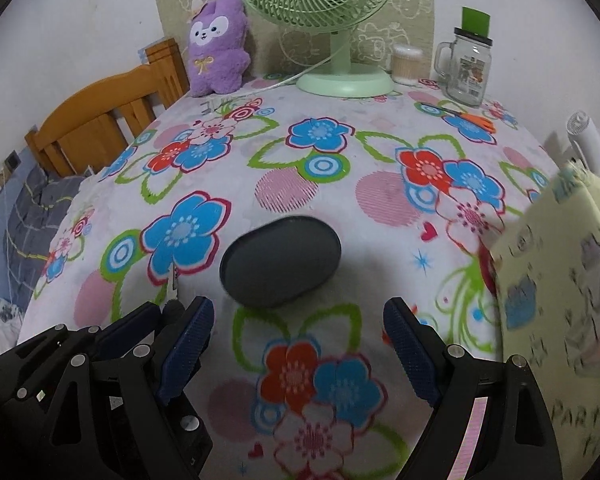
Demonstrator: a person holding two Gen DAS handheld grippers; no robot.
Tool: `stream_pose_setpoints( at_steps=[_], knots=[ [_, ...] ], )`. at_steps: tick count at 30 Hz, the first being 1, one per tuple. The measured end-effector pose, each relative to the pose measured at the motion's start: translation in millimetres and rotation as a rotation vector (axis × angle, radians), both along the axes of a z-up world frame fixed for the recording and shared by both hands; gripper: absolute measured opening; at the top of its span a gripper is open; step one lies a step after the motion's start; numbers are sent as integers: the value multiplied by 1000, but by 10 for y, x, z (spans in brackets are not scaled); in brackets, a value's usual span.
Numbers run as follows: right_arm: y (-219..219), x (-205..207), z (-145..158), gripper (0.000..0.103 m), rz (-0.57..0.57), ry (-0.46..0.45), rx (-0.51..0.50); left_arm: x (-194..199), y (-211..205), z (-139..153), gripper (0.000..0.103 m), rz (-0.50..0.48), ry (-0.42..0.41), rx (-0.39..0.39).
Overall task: Organize rigid objects
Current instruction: 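Lower the right tool over the black round puck and grasp it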
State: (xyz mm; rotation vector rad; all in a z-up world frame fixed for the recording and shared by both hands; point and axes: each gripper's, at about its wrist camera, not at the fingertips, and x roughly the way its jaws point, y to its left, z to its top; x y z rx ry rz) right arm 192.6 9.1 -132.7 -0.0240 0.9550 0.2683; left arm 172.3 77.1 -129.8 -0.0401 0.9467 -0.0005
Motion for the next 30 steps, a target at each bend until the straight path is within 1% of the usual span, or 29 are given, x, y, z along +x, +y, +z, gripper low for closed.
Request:
stream_pose_setpoints(
  at_steps=[7, 19, 21, 22, 30],
  knots=[
    [71, 220, -86, 89, -6, 13, 7, 174, 42, -35, 32, 1, 7, 4],
    [184, 414, -112, 89, 52, 21, 10, 302, 117, -39, 32, 1, 8, 1],
    [185, 419, -118, 79, 55, 28, 6, 303, 115, -37, 32, 1, 7, 5],
    [179, 418, -120, 77, 52, 28, 8, 304, 115, -36, 32, 2, 6, 5],
    [96, 325, -63, 77, 16, 33, -19, 235, 30, -2, 32, -16, 4, 9]
  ],
)
